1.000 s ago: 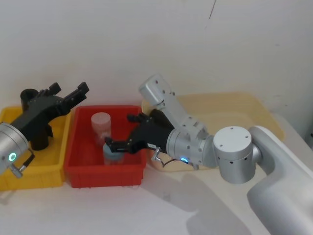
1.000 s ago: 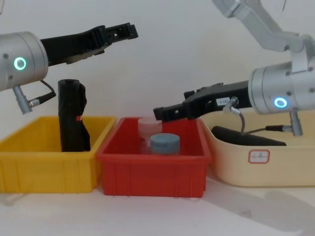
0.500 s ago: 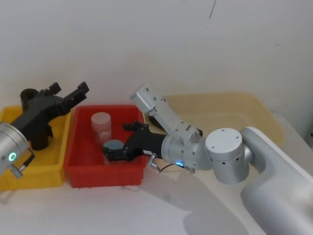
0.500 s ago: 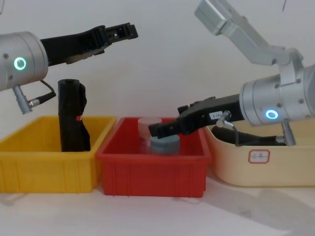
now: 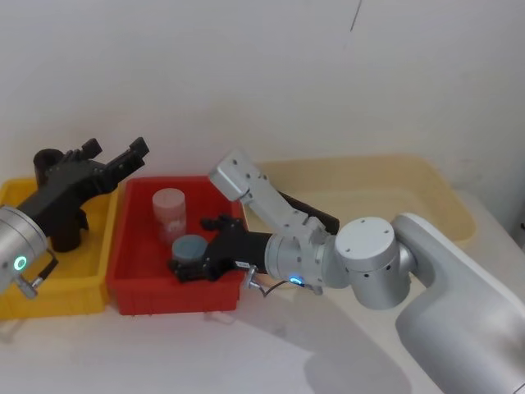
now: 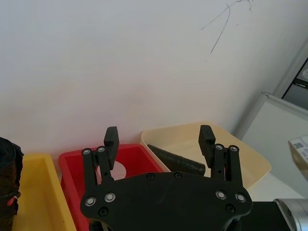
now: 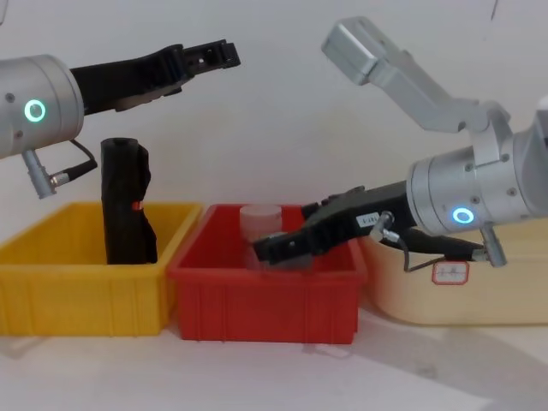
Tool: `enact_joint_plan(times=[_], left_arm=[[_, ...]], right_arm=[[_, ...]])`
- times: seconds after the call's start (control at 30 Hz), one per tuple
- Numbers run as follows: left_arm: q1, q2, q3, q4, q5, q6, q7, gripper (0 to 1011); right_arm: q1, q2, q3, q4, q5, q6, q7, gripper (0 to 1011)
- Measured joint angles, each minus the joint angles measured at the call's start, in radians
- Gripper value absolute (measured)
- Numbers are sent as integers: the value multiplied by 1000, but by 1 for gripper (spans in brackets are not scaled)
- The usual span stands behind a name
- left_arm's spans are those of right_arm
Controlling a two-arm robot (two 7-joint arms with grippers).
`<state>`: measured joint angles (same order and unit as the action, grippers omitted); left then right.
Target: Pick up the garbage bag with the one hand and transfer it to the other hand.
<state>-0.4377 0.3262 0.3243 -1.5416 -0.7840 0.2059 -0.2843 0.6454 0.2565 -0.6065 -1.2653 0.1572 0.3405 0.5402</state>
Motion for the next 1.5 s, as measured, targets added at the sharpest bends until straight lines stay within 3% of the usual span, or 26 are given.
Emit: enact_joint_plan(times=[0.8,1.1,1.2,1.3,1.5], left_arm=[[0,0,0,0,0,0,0,1001],[0,0,0,0,0,0,0,1001],[0,0,0,0,0,0,0,1002],[0,0,0,0,0,0,0,1001],[0,0,0,0,0,0,0,1001]], right_arm=[[69,-35,-20,123,-14,-8,20,1004],[75,-35,-16,137,2,1,29,824],[76,-35,-14,137,10,8,30,712],[77,-35,-11,137,16,13,30,665],[76,-36,-5,133,26,19,22,666]])
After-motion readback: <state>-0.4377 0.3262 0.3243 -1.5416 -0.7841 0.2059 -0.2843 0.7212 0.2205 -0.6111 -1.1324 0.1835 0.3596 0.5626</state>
